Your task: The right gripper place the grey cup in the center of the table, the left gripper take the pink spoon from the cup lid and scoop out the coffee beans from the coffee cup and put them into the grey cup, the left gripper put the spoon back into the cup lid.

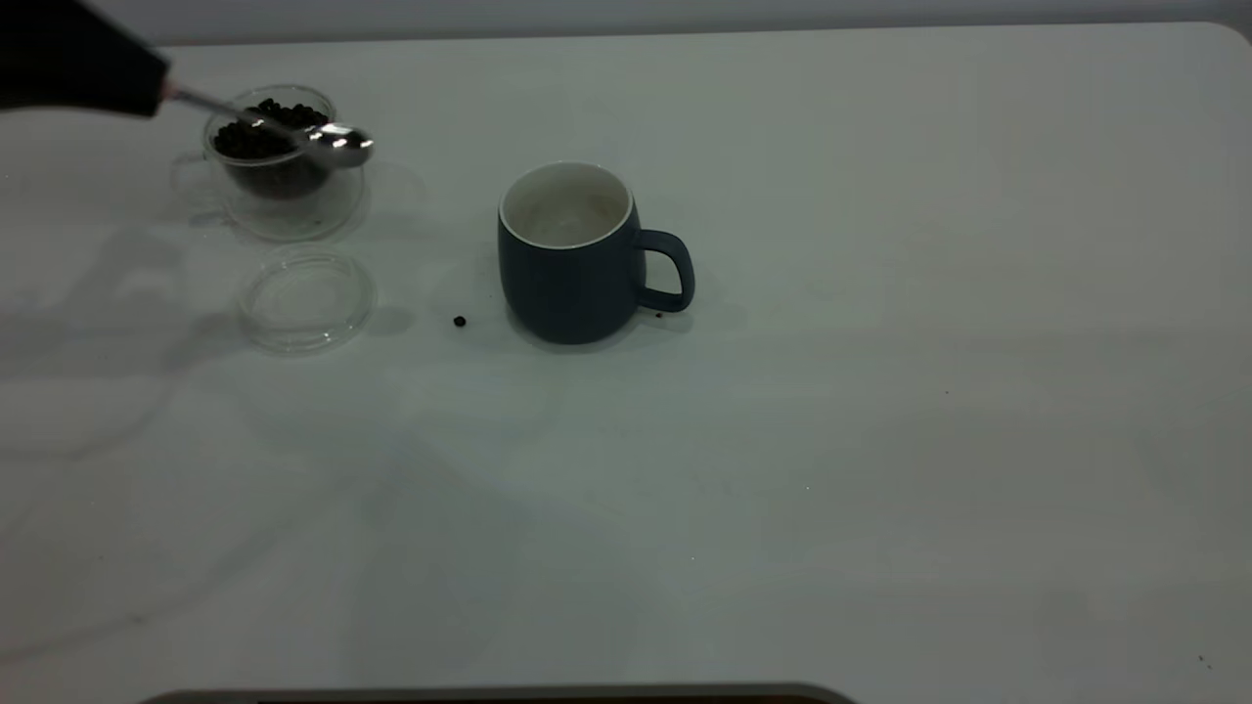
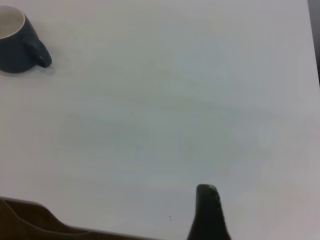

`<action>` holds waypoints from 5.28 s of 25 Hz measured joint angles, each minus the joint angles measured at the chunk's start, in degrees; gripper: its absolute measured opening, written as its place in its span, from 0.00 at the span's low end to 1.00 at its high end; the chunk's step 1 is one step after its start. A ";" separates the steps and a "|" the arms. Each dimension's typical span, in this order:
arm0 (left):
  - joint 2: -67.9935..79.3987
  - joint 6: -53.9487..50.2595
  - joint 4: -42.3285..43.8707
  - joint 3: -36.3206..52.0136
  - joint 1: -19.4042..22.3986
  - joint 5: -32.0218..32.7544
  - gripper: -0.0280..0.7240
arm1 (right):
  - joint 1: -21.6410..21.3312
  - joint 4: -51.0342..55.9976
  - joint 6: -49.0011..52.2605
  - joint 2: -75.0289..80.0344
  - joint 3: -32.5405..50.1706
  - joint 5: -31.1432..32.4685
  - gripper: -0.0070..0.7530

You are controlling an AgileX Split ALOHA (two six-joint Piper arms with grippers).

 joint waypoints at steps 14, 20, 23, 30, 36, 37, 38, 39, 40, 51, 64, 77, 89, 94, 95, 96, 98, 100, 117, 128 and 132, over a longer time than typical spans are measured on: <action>7.78 1.96 -0.34 4.42 10.20 -9.89 0.19 | 0.00 0.00 0.00 0.00 0.00 0.00 0.79; 12.78 7.26 -6.43 4.42 10.20 -12.30 0.19 | 0.00 0.00 0.00 0.00 0.00 0.00 0.79; 14.97 9.83 -9.65 4.42 10.15 -12.58 0.19 | 0.00 0.00 0.00 0.00 0.00 0.00 0.79; 18.18 13.42 -14.08 4.36 8.09 -13.04 0.19 | 0.00 0.00 0.00 0.00 0.00 0.00 0.79; 18.57 14.43 -15.58 4.36 5.46 -13.30 0.19 | 0.00 0.00 -0.05 0.00 0.00 0.00 0.79; 18.57 14.49 -15.65 4.36 5.20 -13.35 0.19 | 0.00 0.00 -0.05 0.00 0.00 0.00 0.79; 18.59 14.54 -15.79 4.36 4.84 -13.46 0.19 | 0.00 0.00 -0.05 0.00 0.00 0.00 0.79; 18.63 14.54 -15.82 4.36 4.50 -13.59 0.19 | 0.00 0.00 -0.05 0.00 0.00 0.00 0.79; 18.68 14.49 -15.90 4.36 4.26 -13.74 0.19 | 0.00 0.00 -0.05 0.00 0.00 0.00 0.79; 18.70 16.49 -16.37 4.36 3.69 -15.68 0.30 | 0.00 0.00 0.00 0.00 0.00 0.00 0.79; 18.51 21.06 -11.88 2.00 3.69 -17.93 0.83 | 0.00 0.00 0.00 0.00 0.00 0.00 0.79; 6.80 -5.02 12.29 -13.16 2.13 -10.98 0.83 | 0.00 0.00 0.00 0.00 0.00 0.00 0.79; -14.56 -36.10 36.89 -15.72 -12.61 -5.15 0.82 | 0.00 0.00 -0.04 0.00 0.00 0.00 0.79; -23.39 -50.38 45.94 -15.72 -19.20 -0.39 0.82 | 0.00 0.00 -0.04 0.00 0.00 0.00 0.79; -25.04 -53.69 47.88 -15.72 -20.41 0.48 0.82 | 0.00 0.00 -0.04 0.00 0.00 0.00 0.79; -26.36 -56.47 49.82 -15.72 -21.45 0.48 0.82 | 0.00 0.00 -0.04 0.00 0.00 0.00 0.79; -29.24 -63.02 53.37 -15.72 -22.79 0.48 0.82 | 0.00 0.00 0.03 0.00 0.00 0.00 0.79; -32.02 -68.01 55.65 -15.10 -23.56 0.48 0.82 | 0.00 0.00 0.03 0.00 0.00 0.00 0.79; -70.18 -71.29 54.00 12.75 -23.73 0.48 0.82 | 0.00 0.00 -0.03 0.00 0.00 0.00 0.79; -102.40 -57.37 53.86 38.16 -20.01 0.48 0.82 | 0.00 0.00 0.02 0.00 0.00 0.00 0.79; -111.40 -56.61 53.49 41.21 -19.08 0.19 0.82 | 0.00 0.00 0.02 0.00 0.00 0.00 0.79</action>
